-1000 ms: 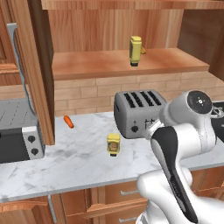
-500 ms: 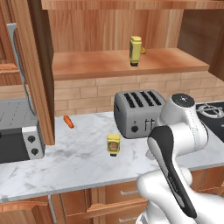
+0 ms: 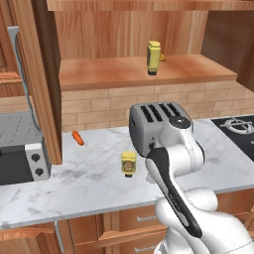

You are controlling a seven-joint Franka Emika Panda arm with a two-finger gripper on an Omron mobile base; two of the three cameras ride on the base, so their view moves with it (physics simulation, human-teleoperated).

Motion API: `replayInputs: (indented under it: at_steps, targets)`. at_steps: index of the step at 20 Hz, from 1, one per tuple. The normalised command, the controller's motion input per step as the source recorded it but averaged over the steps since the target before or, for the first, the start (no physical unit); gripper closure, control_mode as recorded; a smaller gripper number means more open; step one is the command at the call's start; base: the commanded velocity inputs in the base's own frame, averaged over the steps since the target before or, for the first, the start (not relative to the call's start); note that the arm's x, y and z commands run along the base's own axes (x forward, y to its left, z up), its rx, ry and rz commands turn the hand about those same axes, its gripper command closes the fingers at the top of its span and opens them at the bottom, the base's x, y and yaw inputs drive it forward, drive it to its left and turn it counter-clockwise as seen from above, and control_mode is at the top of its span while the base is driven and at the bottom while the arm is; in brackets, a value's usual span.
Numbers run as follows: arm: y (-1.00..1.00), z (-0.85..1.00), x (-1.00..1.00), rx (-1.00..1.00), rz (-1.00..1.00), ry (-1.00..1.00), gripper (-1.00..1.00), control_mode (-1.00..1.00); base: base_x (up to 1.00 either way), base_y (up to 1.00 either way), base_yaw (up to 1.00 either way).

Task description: Pick the mustard and mustard from the counter and place them in the cabinet.

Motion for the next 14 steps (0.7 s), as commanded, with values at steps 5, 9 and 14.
replayInputs:
  at_steps: [5, 9, 14]
  targets:
    - [0.66, -0.03, 0.24, 0.00, -0.07, -0.05, -1.00, -1.00, 0.00, 0.00, 0.00]
    - [0.37, 0.04, 0.30, -0.05, -0.05, 0.02, -1.00, -1.00, 0.00, 0.00, 0.00]
    - [0.23, 0.00, 0.32, -0.04, -0.09, 0.00, -1.00, -1.00, 0.00, 0.00, 0.00]
